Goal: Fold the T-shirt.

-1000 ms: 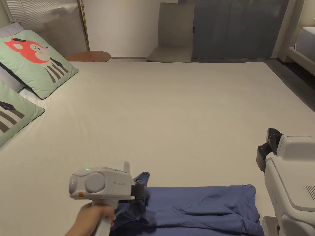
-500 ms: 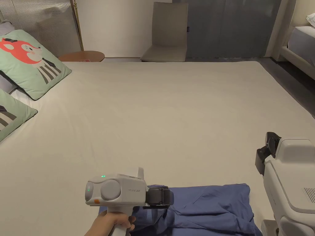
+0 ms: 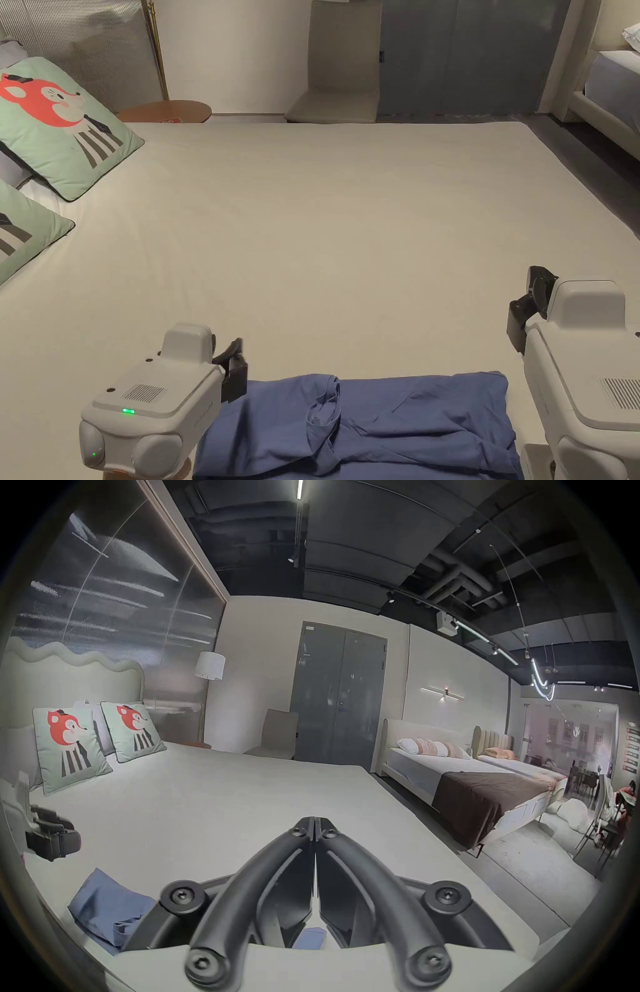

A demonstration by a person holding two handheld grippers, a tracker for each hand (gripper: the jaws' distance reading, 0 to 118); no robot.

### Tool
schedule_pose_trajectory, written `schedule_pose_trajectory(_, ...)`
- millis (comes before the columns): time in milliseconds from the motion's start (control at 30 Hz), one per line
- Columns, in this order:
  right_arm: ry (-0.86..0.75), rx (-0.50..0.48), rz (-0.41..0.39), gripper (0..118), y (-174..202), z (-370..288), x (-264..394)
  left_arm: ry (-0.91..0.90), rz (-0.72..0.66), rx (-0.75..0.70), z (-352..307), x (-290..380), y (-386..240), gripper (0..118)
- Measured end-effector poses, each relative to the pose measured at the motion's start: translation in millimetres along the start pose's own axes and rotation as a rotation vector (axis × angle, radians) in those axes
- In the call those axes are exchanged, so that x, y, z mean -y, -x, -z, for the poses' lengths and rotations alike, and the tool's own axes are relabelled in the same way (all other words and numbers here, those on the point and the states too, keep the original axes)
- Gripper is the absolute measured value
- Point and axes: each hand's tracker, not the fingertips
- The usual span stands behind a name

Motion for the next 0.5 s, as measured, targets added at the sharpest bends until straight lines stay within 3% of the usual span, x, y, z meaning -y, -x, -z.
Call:
schedule_pose_trajectory(33, 0.002, 0.0, 0.001, 1, -0.1, -0.1, 0.2, 0.022, -0.001, 0.002, 3.1, 4.4, 0.8, 0)
schedule_pose_trajectory(500, 0.015, 0.021, 0.004, 1, -13.4, -1.7, 4.8, 0.259, 0.056, 0.114, 42.9, 64.0, -74.6, 0)
